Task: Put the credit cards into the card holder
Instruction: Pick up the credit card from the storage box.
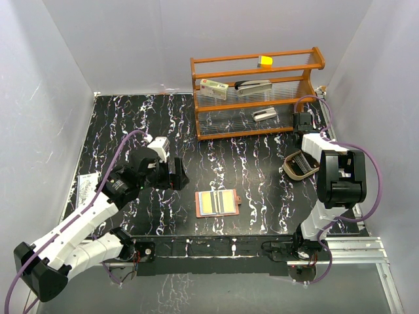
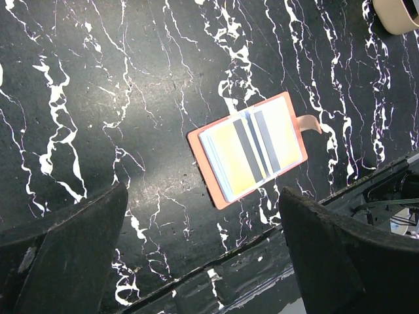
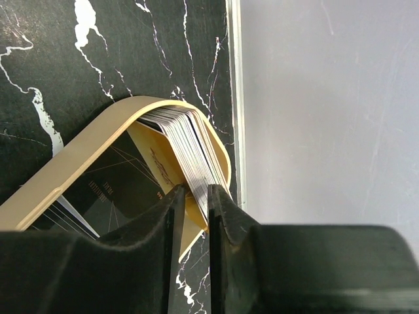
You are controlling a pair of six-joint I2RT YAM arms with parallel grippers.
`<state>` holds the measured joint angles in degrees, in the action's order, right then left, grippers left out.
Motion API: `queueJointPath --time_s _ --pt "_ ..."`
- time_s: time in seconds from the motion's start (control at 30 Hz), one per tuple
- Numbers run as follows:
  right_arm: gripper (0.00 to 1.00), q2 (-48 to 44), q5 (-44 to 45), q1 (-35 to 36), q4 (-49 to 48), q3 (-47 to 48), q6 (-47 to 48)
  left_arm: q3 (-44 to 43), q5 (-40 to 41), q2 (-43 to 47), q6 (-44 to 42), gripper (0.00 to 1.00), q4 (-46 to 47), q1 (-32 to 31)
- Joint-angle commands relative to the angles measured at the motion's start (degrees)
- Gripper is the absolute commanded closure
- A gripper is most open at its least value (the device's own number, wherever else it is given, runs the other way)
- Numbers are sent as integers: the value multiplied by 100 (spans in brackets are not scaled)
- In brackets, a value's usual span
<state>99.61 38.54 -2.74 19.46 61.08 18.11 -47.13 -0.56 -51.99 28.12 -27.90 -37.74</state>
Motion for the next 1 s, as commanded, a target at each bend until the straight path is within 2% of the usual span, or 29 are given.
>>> queueJointPath --time_s 0.0,0.27,0.97 --pt "83 -148 -50 -25 -159 279 2 62 40 104 -19 1 41 -20" --pt "100 -231 -130 -24 -2 404 -30 72 56 137 -8 1 57 -18" --pt "100 -716 -665 -20 1286 857 -839 124 -123 65 68 1 224 -20"
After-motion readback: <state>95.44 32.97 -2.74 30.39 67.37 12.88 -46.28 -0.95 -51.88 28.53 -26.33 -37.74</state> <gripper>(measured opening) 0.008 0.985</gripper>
